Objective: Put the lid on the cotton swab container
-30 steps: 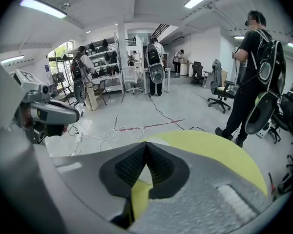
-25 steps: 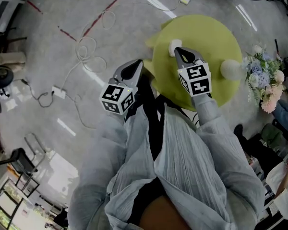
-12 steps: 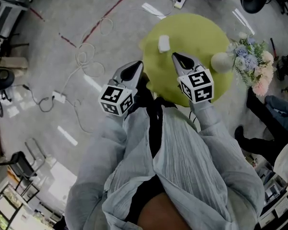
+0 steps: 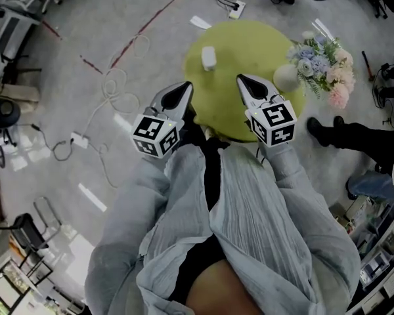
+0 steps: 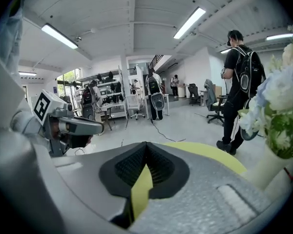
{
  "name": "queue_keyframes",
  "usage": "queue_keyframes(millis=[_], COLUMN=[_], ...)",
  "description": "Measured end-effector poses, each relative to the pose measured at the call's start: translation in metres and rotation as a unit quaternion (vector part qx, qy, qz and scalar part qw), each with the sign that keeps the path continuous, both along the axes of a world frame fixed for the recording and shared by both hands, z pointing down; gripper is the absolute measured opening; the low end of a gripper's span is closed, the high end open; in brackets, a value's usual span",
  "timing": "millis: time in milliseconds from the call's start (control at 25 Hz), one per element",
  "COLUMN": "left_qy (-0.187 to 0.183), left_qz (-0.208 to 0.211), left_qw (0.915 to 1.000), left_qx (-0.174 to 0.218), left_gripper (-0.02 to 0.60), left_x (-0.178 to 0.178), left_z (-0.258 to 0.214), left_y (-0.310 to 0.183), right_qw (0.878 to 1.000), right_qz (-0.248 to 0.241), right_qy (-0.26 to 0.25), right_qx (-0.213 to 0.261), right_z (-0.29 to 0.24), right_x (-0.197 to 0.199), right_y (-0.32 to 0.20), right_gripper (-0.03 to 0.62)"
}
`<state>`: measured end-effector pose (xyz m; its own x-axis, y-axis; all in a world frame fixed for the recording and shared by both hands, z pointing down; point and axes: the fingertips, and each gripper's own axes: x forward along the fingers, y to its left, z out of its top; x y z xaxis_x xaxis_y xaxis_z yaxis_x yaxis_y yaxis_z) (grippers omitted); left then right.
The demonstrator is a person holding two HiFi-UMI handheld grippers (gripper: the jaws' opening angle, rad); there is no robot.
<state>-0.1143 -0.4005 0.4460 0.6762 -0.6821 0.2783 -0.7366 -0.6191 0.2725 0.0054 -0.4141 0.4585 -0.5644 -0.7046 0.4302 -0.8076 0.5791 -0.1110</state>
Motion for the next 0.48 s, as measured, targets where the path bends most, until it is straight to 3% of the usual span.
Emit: queue_keyframes(millis=[480], left_qy=[0.012], left_qz=[0.002], left_qw=[0.9979], left_qx=[0.063], left_gripper=[0.014], left_x=[0.025], left_z=[-0.055], left_y=[0.015], right_qw=[0.995], right_qz=[0.027], right_qy=[-0.072], right_qx=[0.071], right_z=[-0.062], right_x=[0.027], right_y=[0.018], right_gripper=[0.002])
